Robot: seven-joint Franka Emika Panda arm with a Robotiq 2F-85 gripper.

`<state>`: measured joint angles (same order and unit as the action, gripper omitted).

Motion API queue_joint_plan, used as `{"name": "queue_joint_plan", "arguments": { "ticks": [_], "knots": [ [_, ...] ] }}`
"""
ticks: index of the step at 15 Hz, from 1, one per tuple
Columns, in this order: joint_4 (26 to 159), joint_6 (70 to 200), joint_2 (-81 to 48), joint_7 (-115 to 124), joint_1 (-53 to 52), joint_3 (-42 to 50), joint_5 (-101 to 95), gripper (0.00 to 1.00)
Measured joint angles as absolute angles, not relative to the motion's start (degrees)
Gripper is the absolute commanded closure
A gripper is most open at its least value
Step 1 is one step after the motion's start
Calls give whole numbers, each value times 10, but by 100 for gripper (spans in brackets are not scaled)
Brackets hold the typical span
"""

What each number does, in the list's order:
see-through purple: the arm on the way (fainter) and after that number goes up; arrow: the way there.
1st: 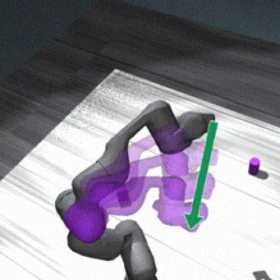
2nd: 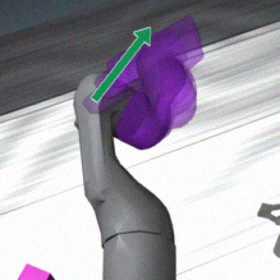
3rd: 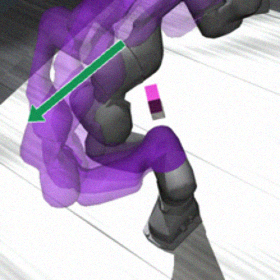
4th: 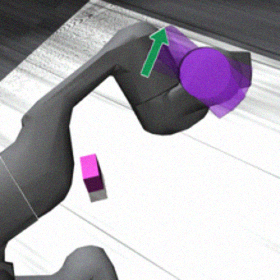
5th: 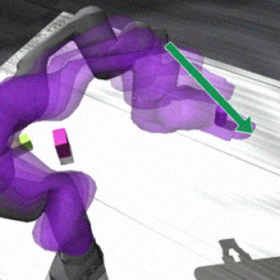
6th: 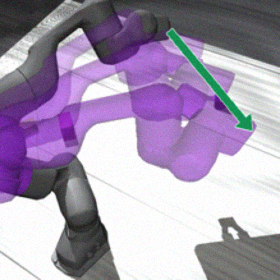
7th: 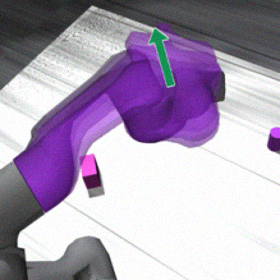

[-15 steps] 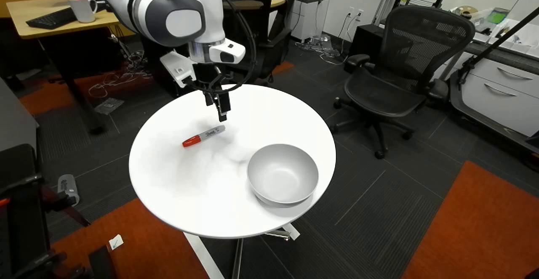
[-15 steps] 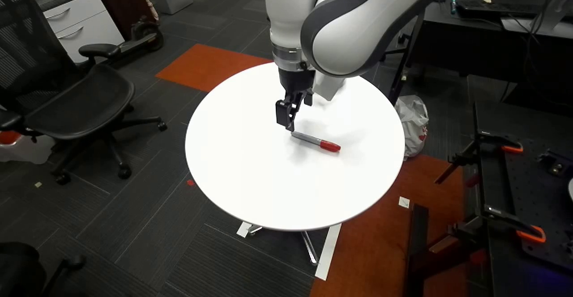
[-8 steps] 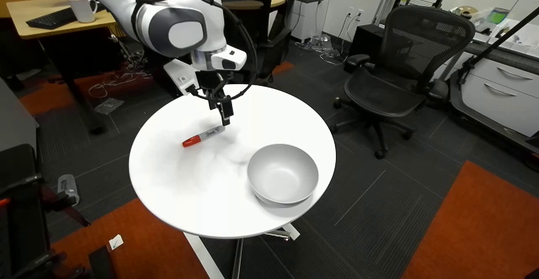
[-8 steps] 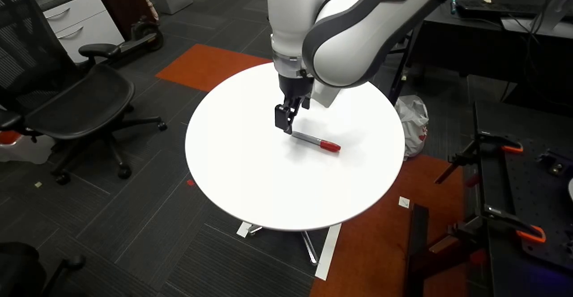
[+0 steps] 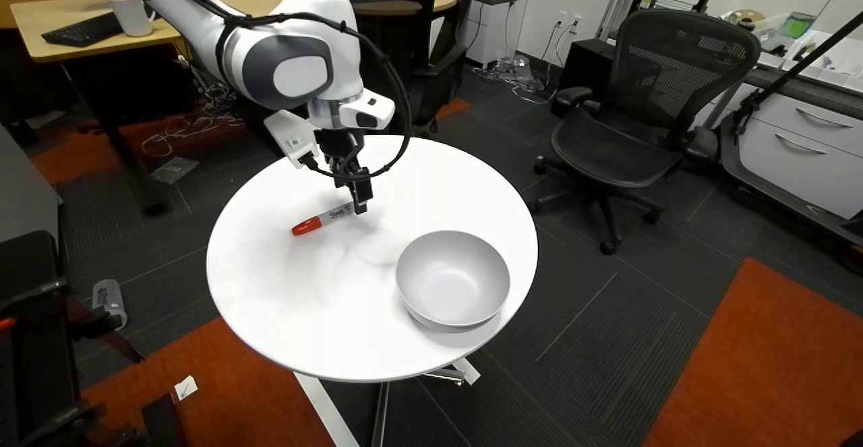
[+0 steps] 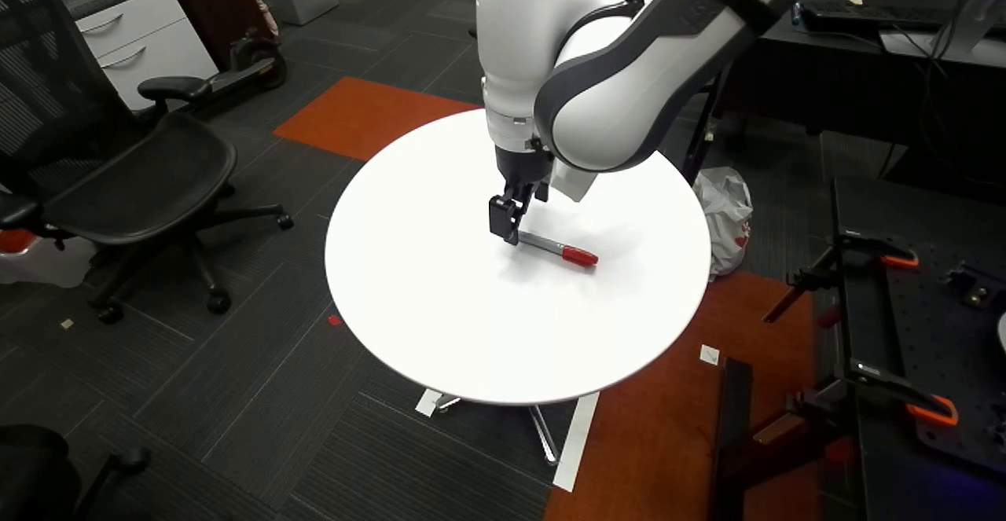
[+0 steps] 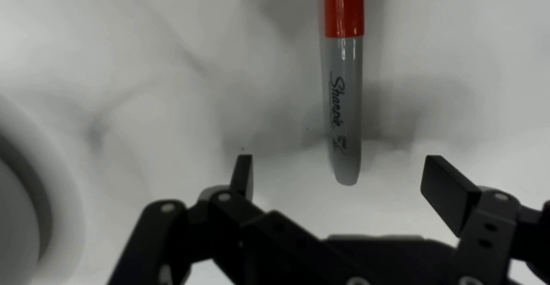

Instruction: Pick the pen on the table and put it in the bowl

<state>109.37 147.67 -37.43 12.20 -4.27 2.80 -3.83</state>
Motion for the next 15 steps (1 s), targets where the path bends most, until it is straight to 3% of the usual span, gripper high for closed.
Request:
{"name": "queue_joint_plan", "arguments": {
  "ticks": [5,6,7,15],
  "knots": [
    [1094,1476,-386,95,-33,21,-30,0],
    [1094,1476,-388,90,-31,20,-29,16],
    [1094,1475,-390,85,-29,19,-28,26],
    [1092,1474,-398,69,-19,11,-18,85]
  ]
}}
